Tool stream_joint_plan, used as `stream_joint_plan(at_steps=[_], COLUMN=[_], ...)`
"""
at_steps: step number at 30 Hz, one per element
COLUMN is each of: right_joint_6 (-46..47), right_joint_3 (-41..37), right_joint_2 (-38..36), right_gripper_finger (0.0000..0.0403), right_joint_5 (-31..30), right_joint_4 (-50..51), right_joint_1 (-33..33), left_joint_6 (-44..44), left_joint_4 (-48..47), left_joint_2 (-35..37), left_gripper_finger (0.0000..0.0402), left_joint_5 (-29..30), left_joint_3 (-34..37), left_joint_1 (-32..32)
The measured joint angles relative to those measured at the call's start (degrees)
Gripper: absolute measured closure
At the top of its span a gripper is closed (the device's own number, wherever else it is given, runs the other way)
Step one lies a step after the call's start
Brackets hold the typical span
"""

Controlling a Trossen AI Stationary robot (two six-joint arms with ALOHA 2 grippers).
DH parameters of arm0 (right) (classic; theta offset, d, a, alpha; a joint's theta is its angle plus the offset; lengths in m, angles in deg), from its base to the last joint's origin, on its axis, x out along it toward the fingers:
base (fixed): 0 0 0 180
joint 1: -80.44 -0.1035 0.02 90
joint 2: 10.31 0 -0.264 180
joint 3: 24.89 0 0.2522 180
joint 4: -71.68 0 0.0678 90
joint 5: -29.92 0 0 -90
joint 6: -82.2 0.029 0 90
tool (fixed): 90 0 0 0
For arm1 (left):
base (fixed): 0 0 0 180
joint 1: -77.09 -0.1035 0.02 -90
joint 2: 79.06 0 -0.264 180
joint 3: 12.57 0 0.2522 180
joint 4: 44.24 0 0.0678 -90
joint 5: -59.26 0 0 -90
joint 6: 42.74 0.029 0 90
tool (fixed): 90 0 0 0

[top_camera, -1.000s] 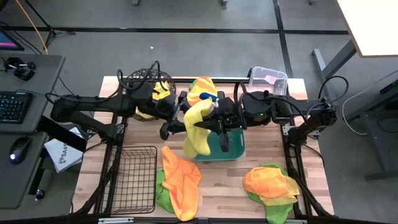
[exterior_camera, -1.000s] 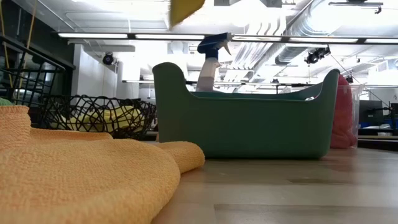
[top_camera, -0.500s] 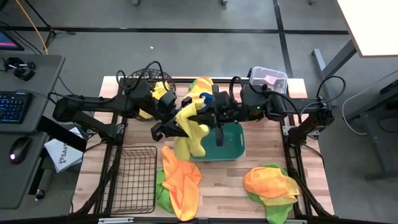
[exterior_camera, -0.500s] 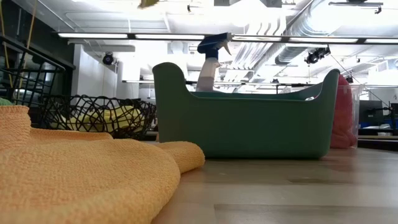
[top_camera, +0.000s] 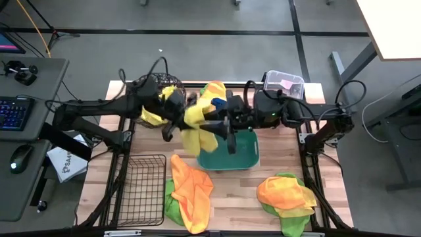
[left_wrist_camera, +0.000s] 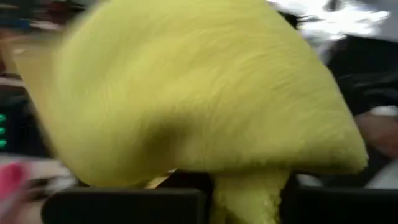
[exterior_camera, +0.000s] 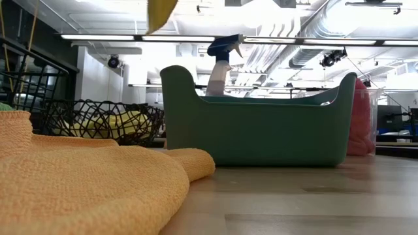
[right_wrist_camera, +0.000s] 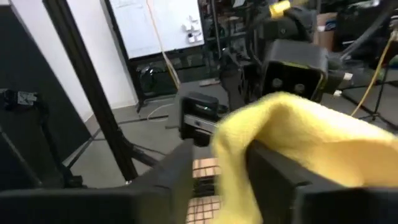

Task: Sort microfiber towel by color & place in baskets
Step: Put the yellow towel into the round brown basket

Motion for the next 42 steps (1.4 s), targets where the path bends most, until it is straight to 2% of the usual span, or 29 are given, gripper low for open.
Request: stream_joint_plan(at_steps=[3, 6, 8, 10, 12, 13, 14, 17, 20, 22, 26, 31, 35, 42], right_joint_6=[-0.48, -1.47, -1.44, -0.95, -0.02, 0.09, 0.13, 0.81, 1.59, 1.69, 4.05, 7.01, 9.77, 11.62], right_joint_3=[0.00, 0.00, 0.02, 0.02, 0.02, 0.02, 0.02, 0.02, 0.02, 0.02, 0.02, 0.02, 0.02, 0.02], right_joint_2=[-1.68, -4.02, -5.80, -7.23, -8.31, -8.67, -8.84, -9.26, -9.68, -10.16, -11.68, -14.03, -15.32, -15.64], right_gripper_finger=[0.0198, 0.0149, 0.0129, 0.0119, 0.0116, 0.0115, 0.0115, 0.0115, 0.0115, 0.0114, 0.0114, 0.0114, 0.0114, 0.0114], right_joint_5=[-1.42, -3.95, -6.88, -9.54, -11.53, -11.96, -12.22, -12.78, -12.81, -12.87, -14.50, -17.07, -18.88, -19.05], right_joint_4=[1.62, 4.10, 5.78, 8.20, 10.42, 11.60, 12.36, 14.64, 17.48, 19.35, 24.00, 30.46, 34.61, 37.17], right_joint_1=[0.00, 0.02, 0.02, 0.04, 0.03, 0.02, 0.02, -0.02, -0.01, -0.04, -0.11, -0.13, -0.11, -0.11], left_joint_6=[3.76, 8.01, 11.16, 13.79, 16.43, 17.20, 17.57, 16.19, 10.23, 6.19, 2.11, 3.11, 5.46, 9.91], left_joint_4=[-7.97, -17.26, -23.70, -29.25, -32.15, -32.39, -31.63, -28.04, -23.93, -21.14, -19.51, -21.95, -26.53, -40.45], left_joint_2=[3.18, 6.88, 9.49, 11.69, 13.06, 13.45, 13.76, 14.56, 14.81, 14.74, 14.80, 14.26, 12.14, 7.76], left_gripper_finger=[0.0397, 0.0398, 0.0399, 0.0399, 0.0400, 0.0400, 0.0400, 0.0401, 0.0401, 0.0401, 0.0401, 0.0396, 0.0359, 0.0240], left_joint_5=[3.90, 11.38, 19.74, 30.52, 40.11, 42.74, 43.25, 38.01, 32.44, 30.73, 32.83, 37.08, 37.25, 36.33], left_joint_3=[0.00, 0.00, 0.00, 0.03, 1.14, 2.21, 3.87, 10.18, 17.64, 22.60, 28.56, 30.99, 31.01, 25.03], left_joint_1=[-3.67, -8.20, -11.47, -15.05, -18.96, -21.18, -23.71, -32.02, -39.18, -42.16, -44.49, -44.45, -44.45, -44.25])
